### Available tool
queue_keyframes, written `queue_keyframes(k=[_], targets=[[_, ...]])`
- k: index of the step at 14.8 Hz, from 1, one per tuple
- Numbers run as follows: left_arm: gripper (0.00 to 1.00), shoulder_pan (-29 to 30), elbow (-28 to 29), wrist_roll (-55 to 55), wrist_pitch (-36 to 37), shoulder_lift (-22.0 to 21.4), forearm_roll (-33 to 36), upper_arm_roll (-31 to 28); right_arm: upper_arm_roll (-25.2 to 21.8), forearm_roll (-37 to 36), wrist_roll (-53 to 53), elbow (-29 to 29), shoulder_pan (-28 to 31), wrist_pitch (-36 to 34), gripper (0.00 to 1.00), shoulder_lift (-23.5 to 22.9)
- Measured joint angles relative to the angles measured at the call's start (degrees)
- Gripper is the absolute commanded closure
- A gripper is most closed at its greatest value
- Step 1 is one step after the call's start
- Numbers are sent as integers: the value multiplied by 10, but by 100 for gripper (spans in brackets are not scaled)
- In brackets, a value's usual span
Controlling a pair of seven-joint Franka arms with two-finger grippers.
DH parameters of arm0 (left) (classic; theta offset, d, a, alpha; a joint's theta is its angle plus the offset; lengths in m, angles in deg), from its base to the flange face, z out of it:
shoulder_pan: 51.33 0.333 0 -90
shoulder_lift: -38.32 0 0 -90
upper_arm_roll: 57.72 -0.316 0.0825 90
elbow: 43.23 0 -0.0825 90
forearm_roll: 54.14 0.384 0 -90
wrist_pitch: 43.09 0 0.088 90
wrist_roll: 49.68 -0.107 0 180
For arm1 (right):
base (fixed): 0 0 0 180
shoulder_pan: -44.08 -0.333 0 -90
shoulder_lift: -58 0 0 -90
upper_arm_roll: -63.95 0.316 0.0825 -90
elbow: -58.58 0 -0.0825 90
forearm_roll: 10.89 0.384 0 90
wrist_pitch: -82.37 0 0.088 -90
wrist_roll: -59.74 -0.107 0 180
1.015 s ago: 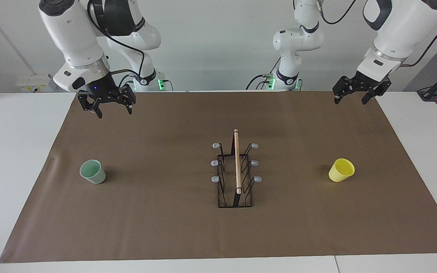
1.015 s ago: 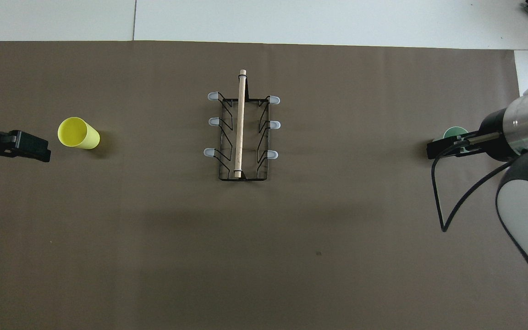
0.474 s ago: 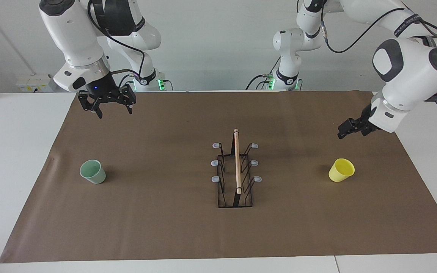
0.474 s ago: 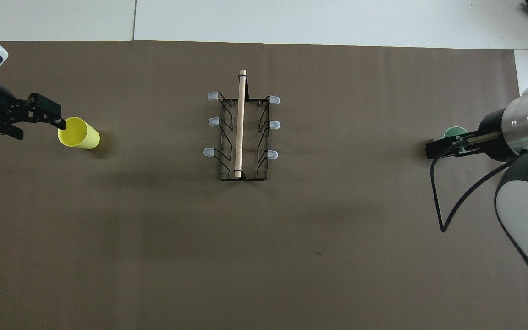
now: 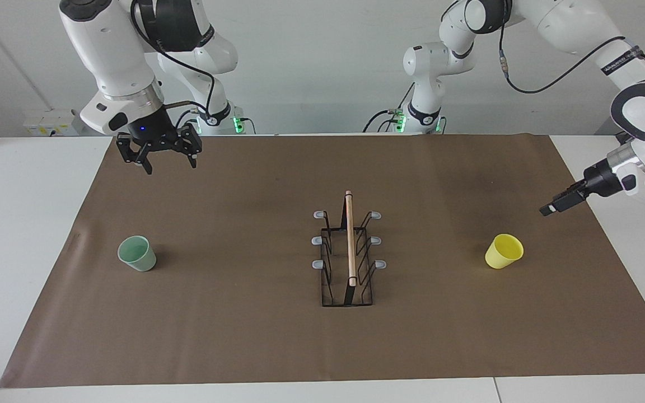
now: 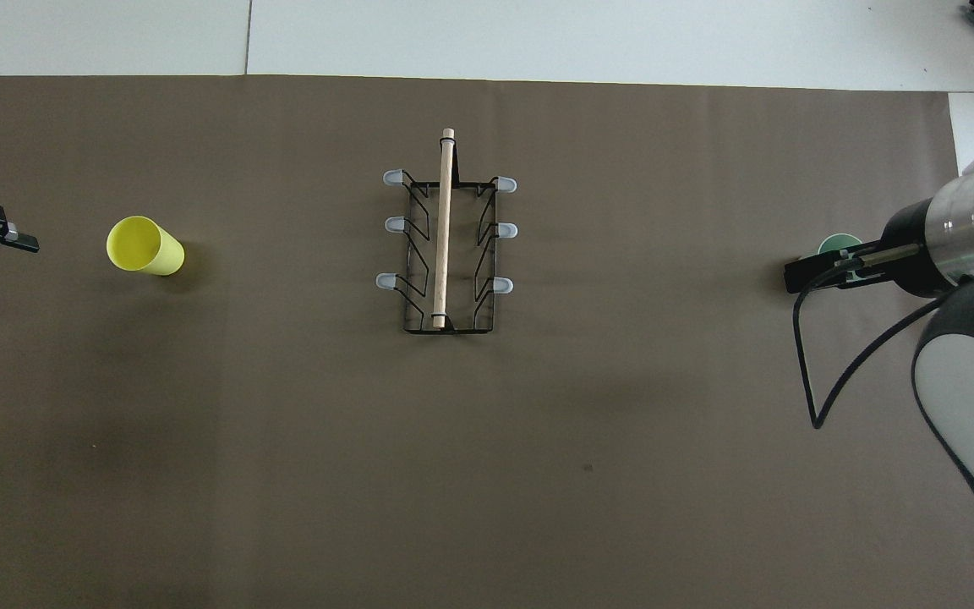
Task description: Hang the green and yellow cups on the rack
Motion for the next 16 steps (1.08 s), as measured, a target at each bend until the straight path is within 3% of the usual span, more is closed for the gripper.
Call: queue_keyframes(k=[5, 8, 16], targets=[[0, 40, 75, 204, -71, 31, -158, -1, 0, -41, 11, 19, 0, 0, 0, -1], [0, 41, 127, 303, -131, 31, -242, -1, -1, -78, 82, 39, 3, 30, 0, -12], [0, 60, 240, 353, -148, 35, -442, 7, 0, -223, 308, 75, -3, 101, 0, -73]])
